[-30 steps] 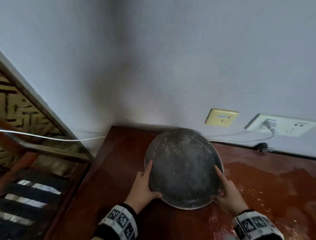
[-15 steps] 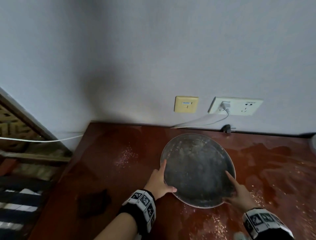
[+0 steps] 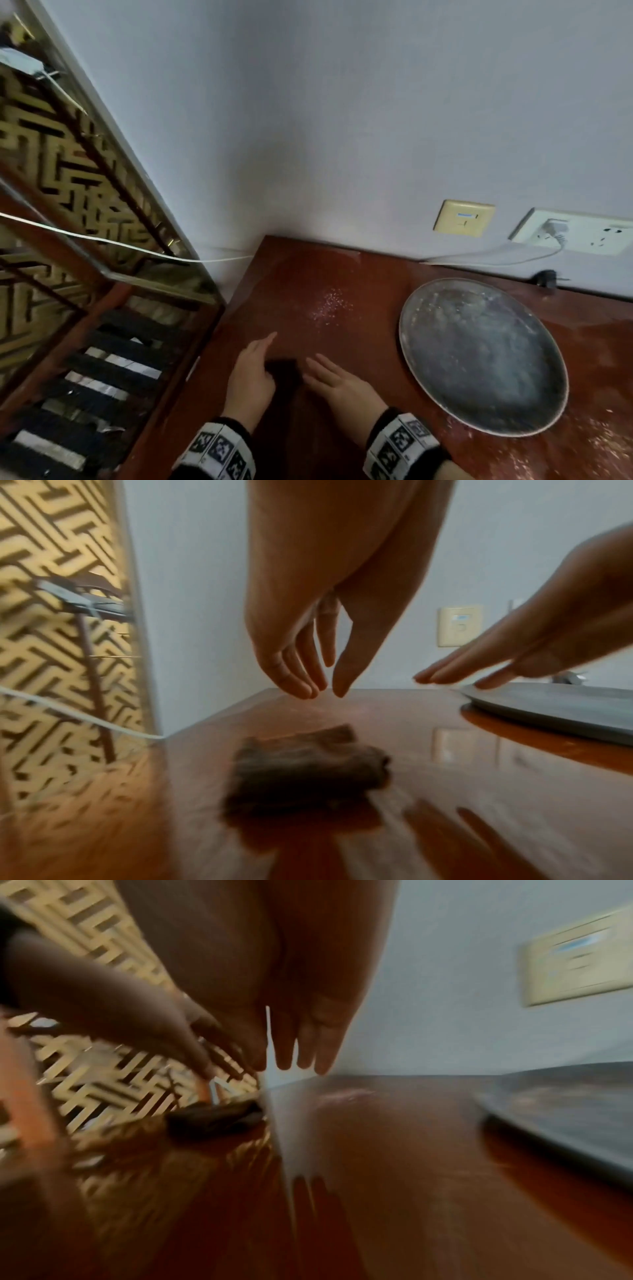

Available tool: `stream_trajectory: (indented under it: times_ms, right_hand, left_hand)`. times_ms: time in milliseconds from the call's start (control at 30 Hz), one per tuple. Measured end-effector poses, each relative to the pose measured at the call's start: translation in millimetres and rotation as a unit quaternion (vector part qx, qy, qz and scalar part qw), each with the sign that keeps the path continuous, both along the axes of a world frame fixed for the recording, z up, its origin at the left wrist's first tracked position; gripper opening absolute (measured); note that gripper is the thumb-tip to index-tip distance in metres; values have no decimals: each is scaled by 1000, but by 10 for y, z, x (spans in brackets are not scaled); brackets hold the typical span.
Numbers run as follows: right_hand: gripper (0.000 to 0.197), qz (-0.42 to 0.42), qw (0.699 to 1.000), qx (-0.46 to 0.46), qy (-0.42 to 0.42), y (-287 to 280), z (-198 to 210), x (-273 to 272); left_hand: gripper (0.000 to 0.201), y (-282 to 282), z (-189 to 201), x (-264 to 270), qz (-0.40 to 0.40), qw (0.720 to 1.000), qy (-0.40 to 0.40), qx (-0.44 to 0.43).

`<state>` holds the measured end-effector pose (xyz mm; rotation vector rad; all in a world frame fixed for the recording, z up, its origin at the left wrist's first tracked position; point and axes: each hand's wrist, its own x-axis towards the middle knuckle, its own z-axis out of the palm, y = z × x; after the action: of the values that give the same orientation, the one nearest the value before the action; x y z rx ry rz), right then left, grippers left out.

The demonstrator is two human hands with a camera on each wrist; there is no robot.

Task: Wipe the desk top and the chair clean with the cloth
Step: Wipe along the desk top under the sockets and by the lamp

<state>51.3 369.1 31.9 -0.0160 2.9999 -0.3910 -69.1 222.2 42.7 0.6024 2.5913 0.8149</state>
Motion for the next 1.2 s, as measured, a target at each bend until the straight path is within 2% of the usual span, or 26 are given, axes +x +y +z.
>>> stream_trajectory:
  times_ms: [133, 233, 367, 467, 567, 600, 700, 767, 800, 867, 900, 967, 1000, 1067, 1133, 1200]
  right_hand:
    - [51, 41, 997, 20, -65, -377, -145, -433]
    - [49, 65, 992, 38, -100, -509, -260, -620]
    - [48, 50, 993, 33, -106, -562, -276, -717]
    - [46, -15, 991, 82, -103, -550, -290, -811]
    - [32, -123, 987, 101, -36, -625, -330, -977]
    - [31, -130, 987, 93, -18, -714, -368, -996]
    - [36, -39, 997, 55, 35, -1065, -521, -889]
    - [49, 25, 999, 15, 40, -1168, -552, -801]
    - [49, 30, 999, 6, 28, -1135, -534, -800]
    - [43, -12, 1000, -3, 3, -928, -407, -896]
    - [44, -65, 998, -8, -21, -765, -311, -970]
    - [49, -176, 984, 28, -18, -374, -240, -1099]
    - [55, -217, 976, 18, -14, -220, -200, -1115]
    - [58, -294, 954, -15, -57, -144, -160, -1129]
    - [52, -243, 970, 2, 1, -348, -265, -1094]
    - [50, -145, 989, -16, -32, -599, -361, -954]
  left_hand:
    - [70, -482, -70, -319, 23, 999, -7, -49]
    - [70, -711, -186, -489, -6, 998, -33, -55]
    - [70, -828, -255, -628, -54, 996, -40, -59]
    - [71, -820, -212, -689, -69, 995, -58, -46]
    - [70, -806, -162, -770, -54, 996, -57, -46]
    - [70, -809, -163, -788, -46, 996, -52, -47]
    - [70, -821, -166, -793, -30, 996, -48, -68]
    - [70, -836, -159, -767, -39, 994, -51, -90]
    - [71, -845, -149, -750, -47, 992, -52, -102]
    - [74, -865, -145, -720, -65, 989, -56, -120]
    - [75, -870, -141, -711, -73, 988, -59, -125]
    - [77, -871, -150, -725, -86, 986, -65, -127]
    - [78, -873, -161, -740, -89, 985, -71, -129]
    - [78, -856, -165, -755, -87, 983, -82, -138]
    - [79, -811, -166, -744, -91, 981, -80, -148]
    - [81, -735, -175, -727, -104, 978, -83, -160]
